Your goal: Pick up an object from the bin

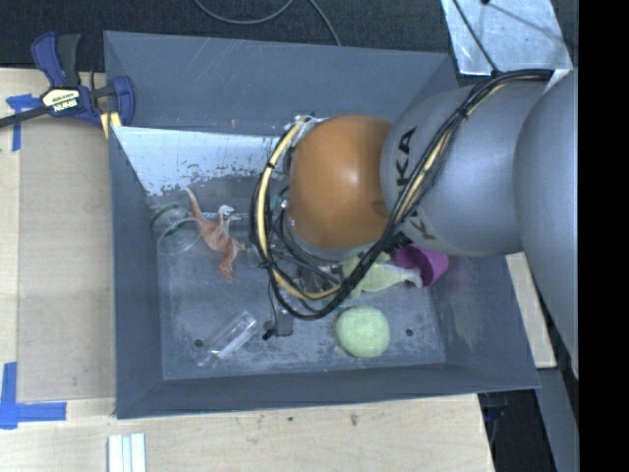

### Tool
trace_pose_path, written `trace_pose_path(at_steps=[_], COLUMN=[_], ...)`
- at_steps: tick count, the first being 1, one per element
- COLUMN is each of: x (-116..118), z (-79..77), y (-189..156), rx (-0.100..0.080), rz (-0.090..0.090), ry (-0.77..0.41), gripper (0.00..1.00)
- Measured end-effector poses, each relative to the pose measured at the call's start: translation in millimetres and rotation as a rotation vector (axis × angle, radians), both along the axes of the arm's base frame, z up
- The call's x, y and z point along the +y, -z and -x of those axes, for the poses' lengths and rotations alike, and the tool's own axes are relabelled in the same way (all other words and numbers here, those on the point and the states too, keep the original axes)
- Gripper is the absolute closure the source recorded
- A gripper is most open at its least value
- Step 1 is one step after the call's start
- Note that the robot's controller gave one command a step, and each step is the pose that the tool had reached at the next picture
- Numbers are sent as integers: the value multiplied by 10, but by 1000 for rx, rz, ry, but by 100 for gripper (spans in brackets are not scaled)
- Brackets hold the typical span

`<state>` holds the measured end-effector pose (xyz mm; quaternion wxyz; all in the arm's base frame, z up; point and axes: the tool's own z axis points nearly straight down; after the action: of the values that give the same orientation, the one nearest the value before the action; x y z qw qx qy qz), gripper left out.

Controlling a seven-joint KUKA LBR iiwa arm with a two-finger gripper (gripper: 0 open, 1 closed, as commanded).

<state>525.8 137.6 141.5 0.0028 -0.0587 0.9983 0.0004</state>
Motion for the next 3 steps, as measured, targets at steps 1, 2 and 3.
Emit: trace_pose_path(at_steps=[1,2,3], x=[440,453,455], z=[179,325,323], y=[249,143,597], rx=[5,7,0], rz=[2,2,3], ry=[-340,-436,-611], gripper=[0,0,0])
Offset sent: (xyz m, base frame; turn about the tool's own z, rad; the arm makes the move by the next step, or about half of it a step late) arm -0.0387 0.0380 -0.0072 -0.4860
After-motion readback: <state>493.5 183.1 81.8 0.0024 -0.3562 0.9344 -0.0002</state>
